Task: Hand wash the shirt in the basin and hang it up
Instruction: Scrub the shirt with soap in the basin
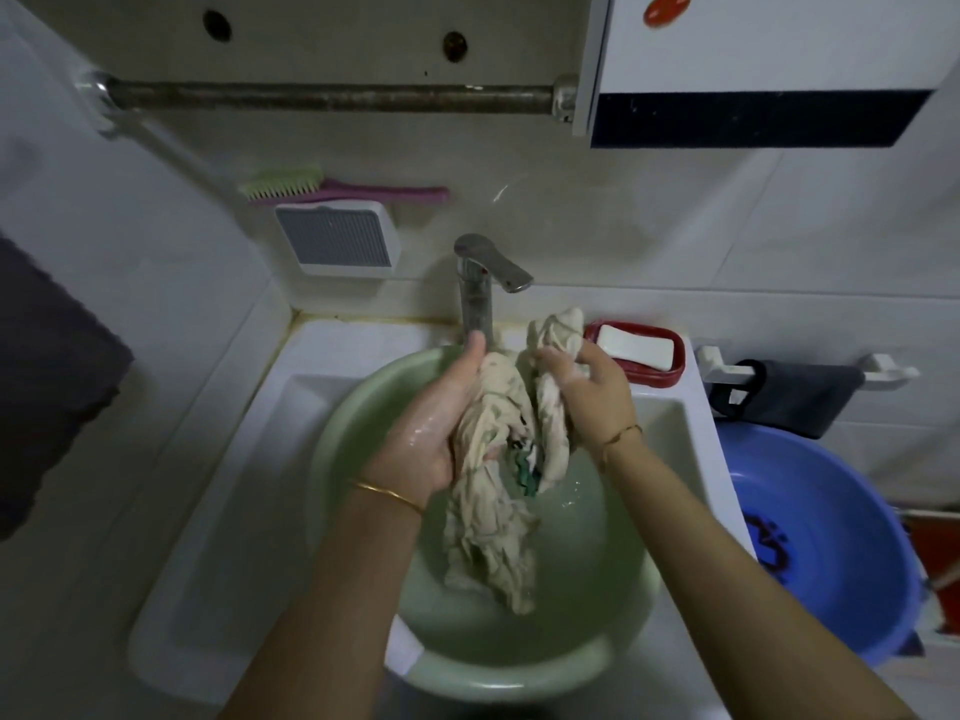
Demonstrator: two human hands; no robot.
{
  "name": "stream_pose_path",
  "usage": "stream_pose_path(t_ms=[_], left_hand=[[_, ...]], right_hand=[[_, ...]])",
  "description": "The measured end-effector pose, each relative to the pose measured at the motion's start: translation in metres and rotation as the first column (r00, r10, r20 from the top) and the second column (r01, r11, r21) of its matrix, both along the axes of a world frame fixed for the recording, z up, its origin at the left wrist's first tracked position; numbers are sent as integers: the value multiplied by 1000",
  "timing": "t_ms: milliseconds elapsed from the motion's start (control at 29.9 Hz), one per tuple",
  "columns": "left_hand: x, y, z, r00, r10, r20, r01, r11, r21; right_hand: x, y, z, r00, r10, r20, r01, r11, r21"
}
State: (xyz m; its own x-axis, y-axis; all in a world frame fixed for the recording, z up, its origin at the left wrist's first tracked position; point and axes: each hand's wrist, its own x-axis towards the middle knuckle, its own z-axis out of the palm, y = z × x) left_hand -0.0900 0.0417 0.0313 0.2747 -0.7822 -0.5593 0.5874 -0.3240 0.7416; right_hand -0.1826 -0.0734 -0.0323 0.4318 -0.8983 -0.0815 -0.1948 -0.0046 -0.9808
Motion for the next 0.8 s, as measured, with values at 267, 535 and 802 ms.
stream_pose_path(t_ms=[267, 535, 802], left_hand=[[13, -1, 22, 957, 171, 233, -146, 982, -123], [26, -7, 35, 978, 183, 105, -175, 981, -84], [27, -10, 27, 997, 64, -47, -69, 992, -102]], right_hand=[[-38, 1, -29, 961, 81, 266, -211, 833, 511], [-16, 22, -30, 949, 206, 240, -287, 880, 379], [-28, 16, -38, 901, 421, 102, -431, 896, 109]])
